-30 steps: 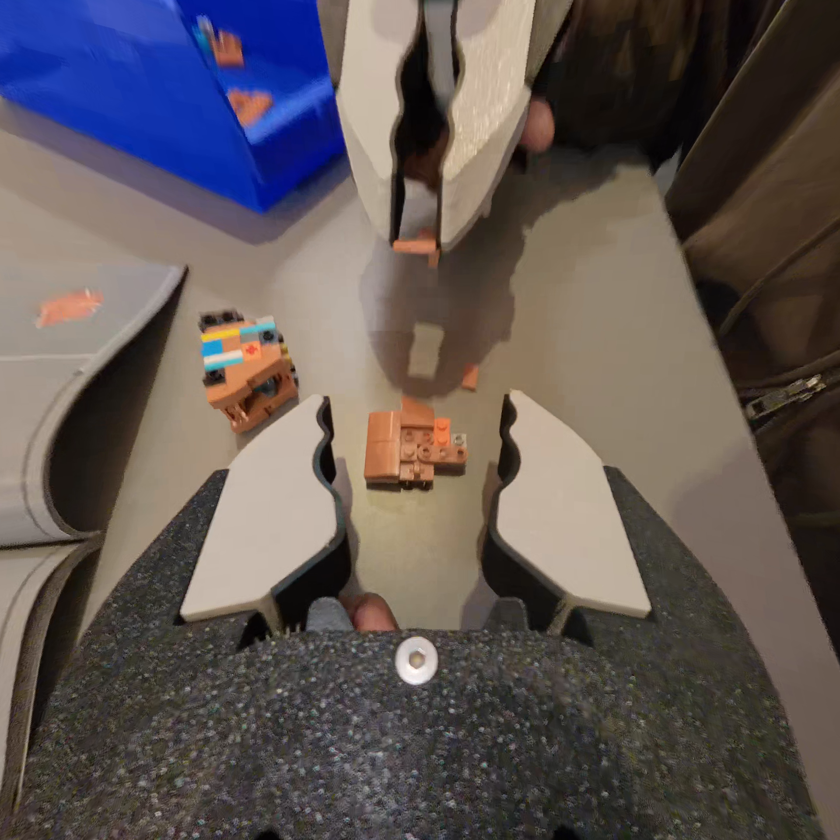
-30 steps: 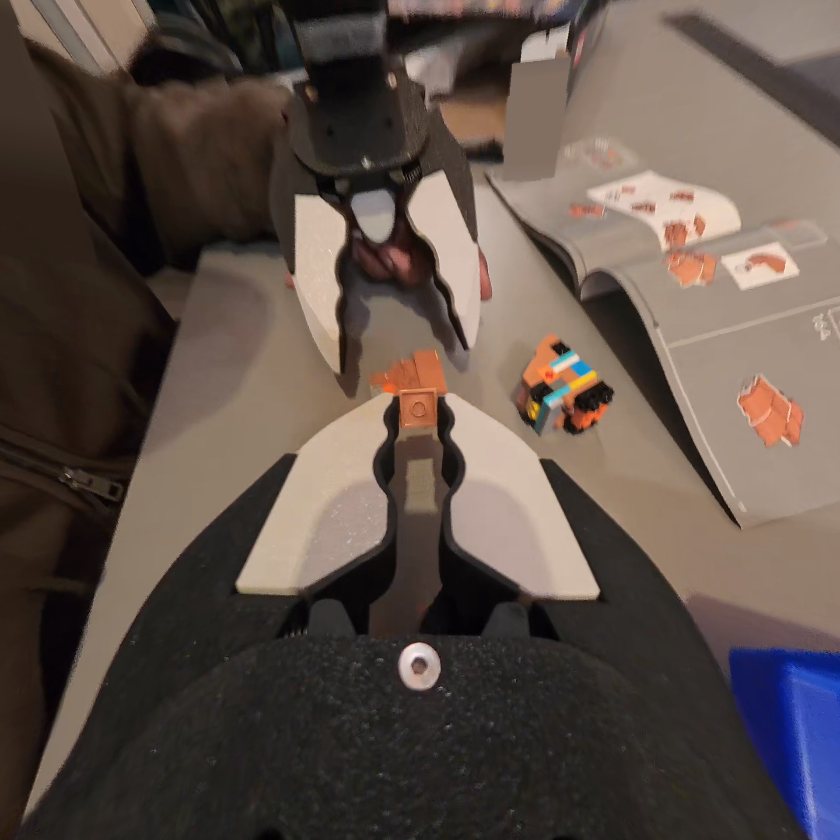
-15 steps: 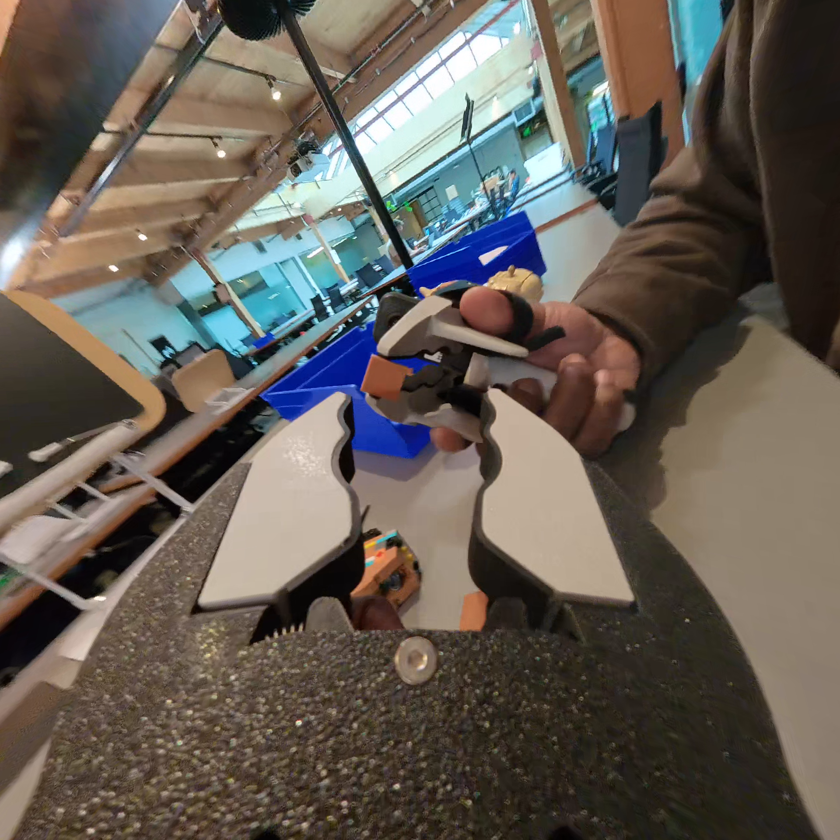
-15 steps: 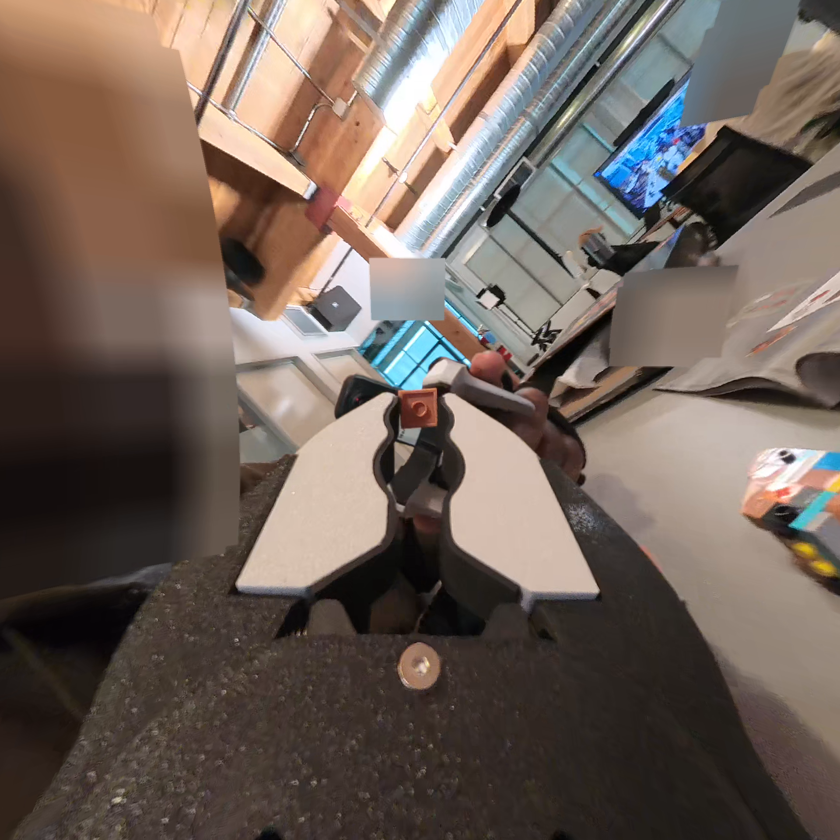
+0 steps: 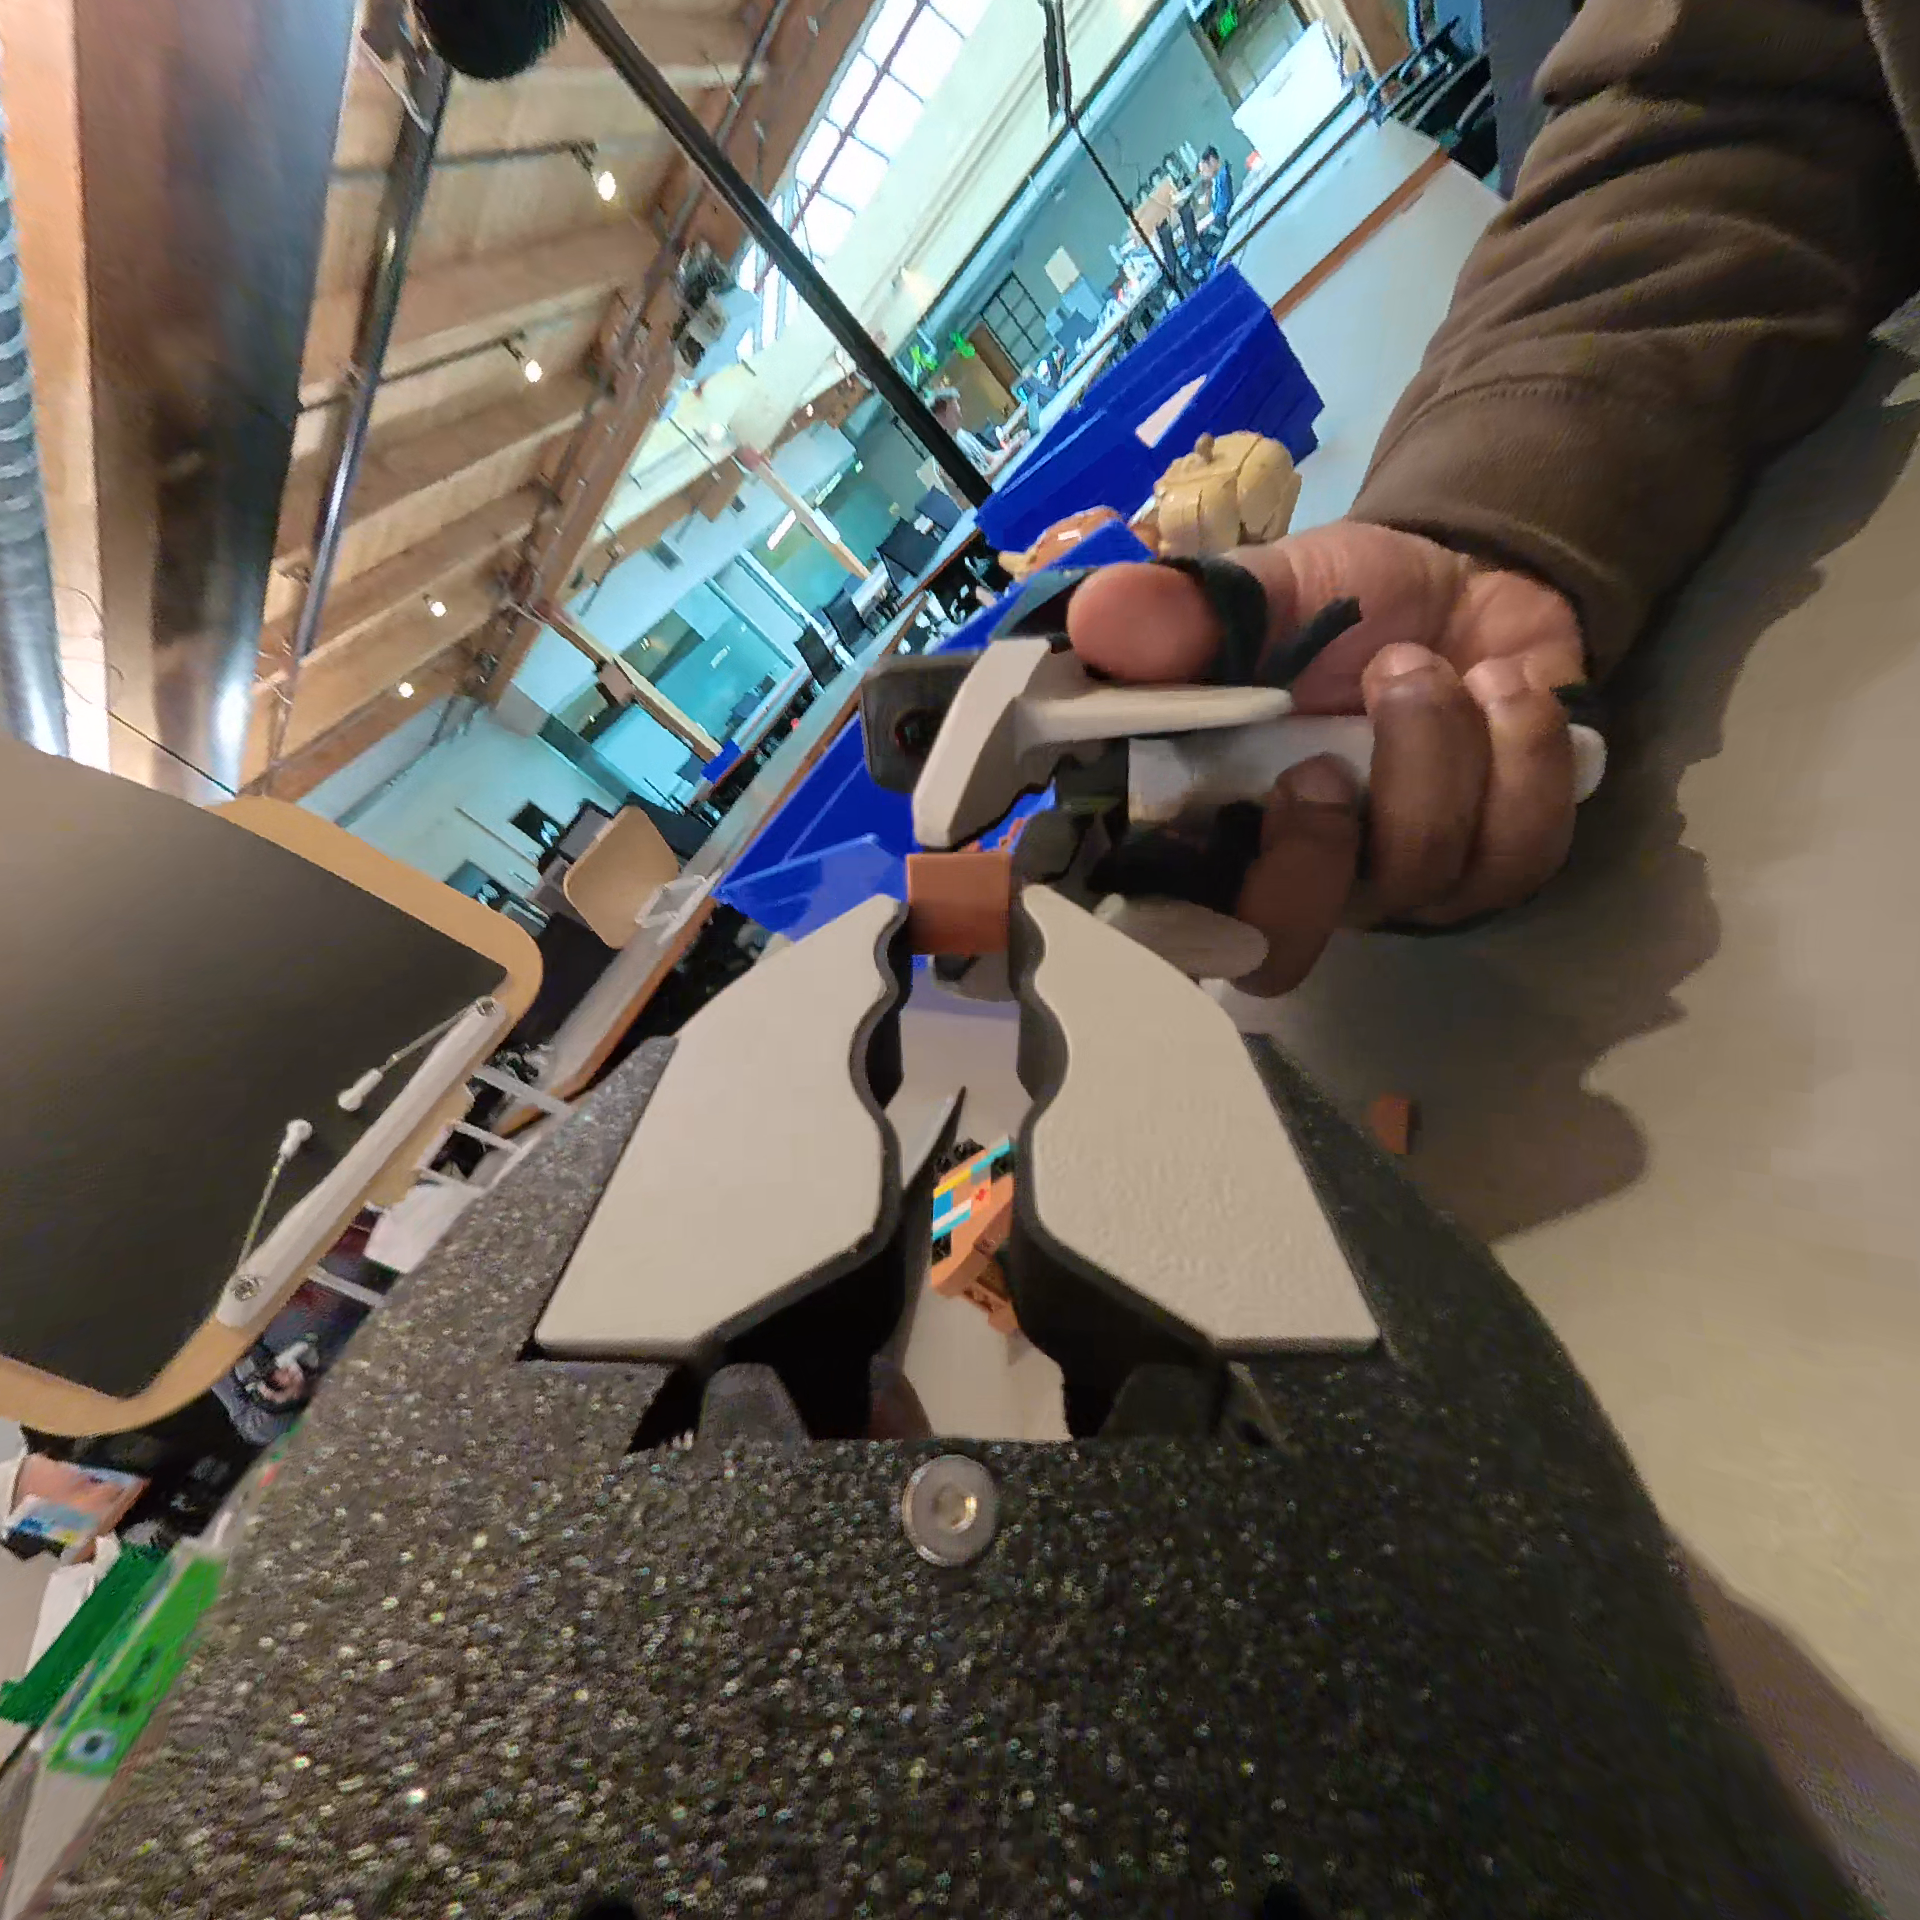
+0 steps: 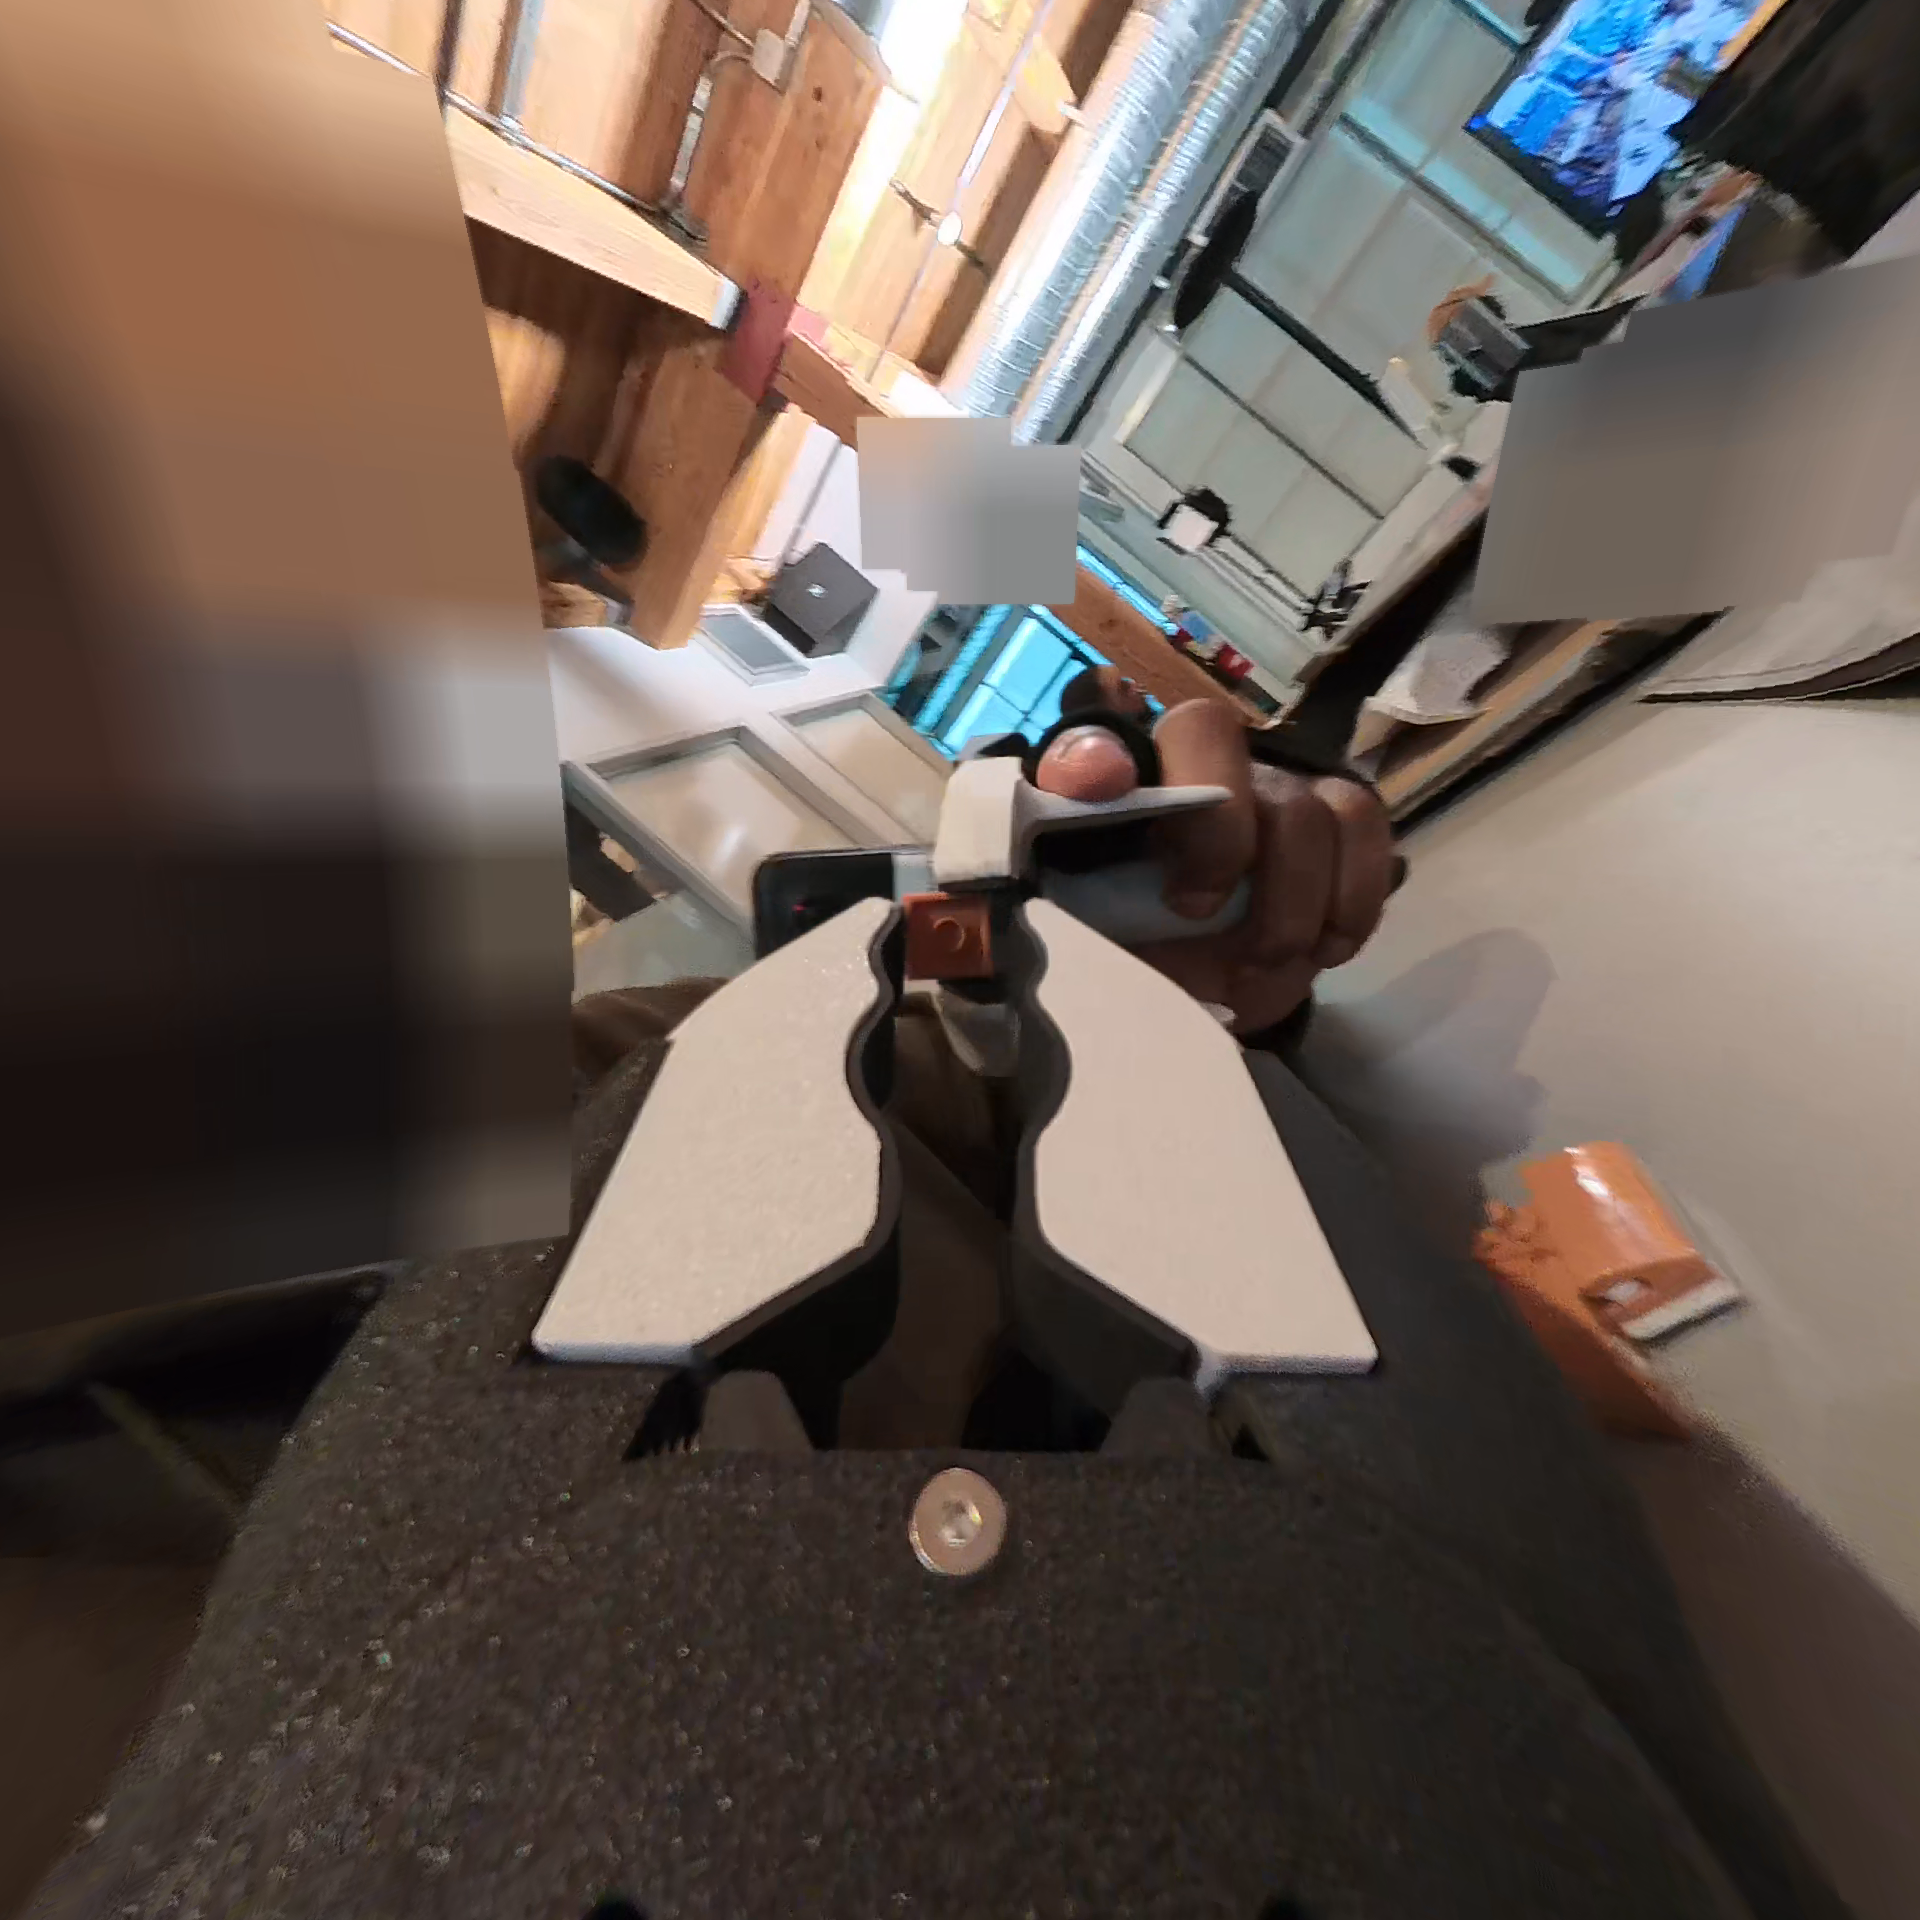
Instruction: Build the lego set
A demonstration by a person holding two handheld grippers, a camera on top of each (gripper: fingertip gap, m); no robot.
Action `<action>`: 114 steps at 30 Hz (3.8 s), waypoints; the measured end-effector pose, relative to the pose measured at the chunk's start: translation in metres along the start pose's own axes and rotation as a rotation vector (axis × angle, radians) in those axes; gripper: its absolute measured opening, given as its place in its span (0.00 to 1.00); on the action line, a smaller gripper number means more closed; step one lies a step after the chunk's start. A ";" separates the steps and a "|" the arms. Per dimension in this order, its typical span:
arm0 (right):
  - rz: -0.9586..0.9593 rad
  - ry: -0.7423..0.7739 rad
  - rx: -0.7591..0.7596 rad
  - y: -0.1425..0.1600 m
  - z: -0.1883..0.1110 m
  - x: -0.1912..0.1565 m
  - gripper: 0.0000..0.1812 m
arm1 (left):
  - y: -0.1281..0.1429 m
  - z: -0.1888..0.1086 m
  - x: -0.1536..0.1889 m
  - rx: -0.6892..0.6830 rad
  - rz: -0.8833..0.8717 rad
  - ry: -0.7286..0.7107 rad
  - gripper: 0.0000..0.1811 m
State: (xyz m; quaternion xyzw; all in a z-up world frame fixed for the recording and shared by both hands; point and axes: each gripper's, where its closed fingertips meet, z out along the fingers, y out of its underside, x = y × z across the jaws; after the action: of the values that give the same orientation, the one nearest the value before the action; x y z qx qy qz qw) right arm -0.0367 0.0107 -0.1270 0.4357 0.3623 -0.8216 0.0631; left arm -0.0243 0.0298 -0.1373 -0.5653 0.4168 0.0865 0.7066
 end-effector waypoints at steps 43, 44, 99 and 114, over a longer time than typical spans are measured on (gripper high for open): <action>0.113 0.253 -0.152 0.005 -0.018 0.030 0.02 | 0.027 -0.002 0.019 -0.099 -0.229 0.214 0.11; 0.114 0.251 -0.155 0.006 -0.017 0.030 0.02 | 0.026 -0.002 0.019 -0.098 -0.228 0.211 0.09; -0.789 0.471 -0.395 0.005 -0.035 0.027 0.09 | 0.099 -0.026 0.070 -0.606 -0.557 0.529 0.35; -0.818 0.571 -0.598 0.033 -0.039 0.055 0.09 | 0.093 -0.017 0.080 -0.618 -0.588 0.559 0.29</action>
State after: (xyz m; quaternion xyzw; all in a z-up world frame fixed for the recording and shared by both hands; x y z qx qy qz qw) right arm -0.0305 0.0237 -0.2007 0.4278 0.7202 -0.4910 -0.2392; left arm -0.0364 0.0189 -0.2600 -0.8428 0.3682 -0.1513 0.3623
